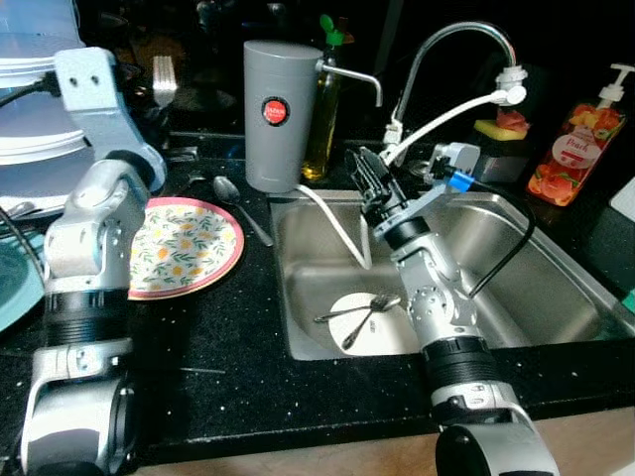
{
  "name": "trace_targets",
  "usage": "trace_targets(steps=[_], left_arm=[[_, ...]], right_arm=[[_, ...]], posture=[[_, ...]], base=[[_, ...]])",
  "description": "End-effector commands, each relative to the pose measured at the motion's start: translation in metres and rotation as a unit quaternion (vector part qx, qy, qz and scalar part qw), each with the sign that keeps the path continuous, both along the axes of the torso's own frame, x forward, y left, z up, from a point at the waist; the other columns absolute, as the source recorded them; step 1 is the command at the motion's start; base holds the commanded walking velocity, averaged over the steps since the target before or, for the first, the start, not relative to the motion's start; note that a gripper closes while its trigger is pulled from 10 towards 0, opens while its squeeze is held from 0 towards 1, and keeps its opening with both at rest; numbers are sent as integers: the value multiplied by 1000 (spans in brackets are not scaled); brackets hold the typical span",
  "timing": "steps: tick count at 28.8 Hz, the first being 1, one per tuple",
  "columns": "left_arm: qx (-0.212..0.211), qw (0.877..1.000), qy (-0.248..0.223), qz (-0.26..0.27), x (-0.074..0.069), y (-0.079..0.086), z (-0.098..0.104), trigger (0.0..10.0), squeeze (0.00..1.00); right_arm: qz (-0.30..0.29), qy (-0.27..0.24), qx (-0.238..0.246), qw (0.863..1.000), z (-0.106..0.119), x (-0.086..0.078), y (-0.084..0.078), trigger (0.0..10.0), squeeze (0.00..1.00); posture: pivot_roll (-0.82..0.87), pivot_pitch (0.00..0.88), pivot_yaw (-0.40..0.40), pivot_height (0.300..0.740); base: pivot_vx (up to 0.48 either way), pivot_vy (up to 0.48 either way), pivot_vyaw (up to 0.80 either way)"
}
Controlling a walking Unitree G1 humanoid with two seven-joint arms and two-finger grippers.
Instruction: Kitchen organization
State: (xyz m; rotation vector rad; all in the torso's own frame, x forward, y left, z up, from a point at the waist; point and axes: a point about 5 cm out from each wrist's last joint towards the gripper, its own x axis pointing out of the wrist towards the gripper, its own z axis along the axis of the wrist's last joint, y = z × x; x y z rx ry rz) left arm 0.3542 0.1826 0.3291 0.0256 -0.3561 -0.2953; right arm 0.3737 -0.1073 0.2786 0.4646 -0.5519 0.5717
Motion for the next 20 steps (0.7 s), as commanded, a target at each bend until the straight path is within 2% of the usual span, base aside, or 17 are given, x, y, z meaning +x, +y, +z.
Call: trace_targets(steps=[1,2,3,4,5,6,7,10,11,14,15,18,20], left_arm=[[69,995,-13,-74,-10,-17,0,1255,0],[141,982,-15,-128,-19,-26,-8,0,0],[141,982,-15,-128,-19,-26,-8,0,0],[200,966,-16,-163,-25,-29,-14,0,0],[200,966,-16,-163,-25,-29,-14,0,0],[241,953,-17,-181,-28,-30,-18,0,0],[264,946,-22,-187,-29,-28,-19,0,0],[271,944,-32,-187,-30,-27,-18,0,0],[264,944,-55,-189,-31,-28,-14,0,0],[258,945,-62,-191,-32,-29,-13,0,0],[238,948,-72,-200,-34,-31,-11,0,0],[216,950,-79,-209,-37,-32,-9,0,0],[179,953,-83,-231,-42,-34,-10,0,0]], right_arm=[[4,-3,13,1000,7,-2,0,10000,0],[12,0,19,1000,10,-4,3,10000,0],[12,0,19,1000,10,-4,3,10000,0],[18,7,29,999,12,-5,6,10000,0],[18,7,29,999,12,-5,6,10000,0],[22,13,39,999,13,-7,7,10000,0],[26,20,54,998,14,-8,8,10000,0],[29,28,72,997,13,-10,9,10000,0],[27,38,91,995,8,-13,9,10000,125],[25,41,94,994,6,-14,10,10000,125],[19,47,96,994,3,-15,9,10000,0],[13,56,98,994,0,-15,9,10000,0],[9,78,97,992,-7,-17,11,10000,0]], posture=[[79,38,-78,740],[79,38,-78,740],[79,38,-78,740],[79,38,-78,740],[79,38,-78,740],[81,37,-79,740],[83,38,-79,740],[86,39,-77,740],[95,39,-58,740],[99,39,-44,740],[101,36,-27,740],[101,36,-27,740],[107,29,-2,740]], base=[[0,0,0],[0,0,0],[0,0,0],[0,0,0],[0,0,0],[0,0,0],[0,0,0],[0,0,0],[0,0,0],[0,0,0],[0,0,0],[0,0,0],[0,0,0]])
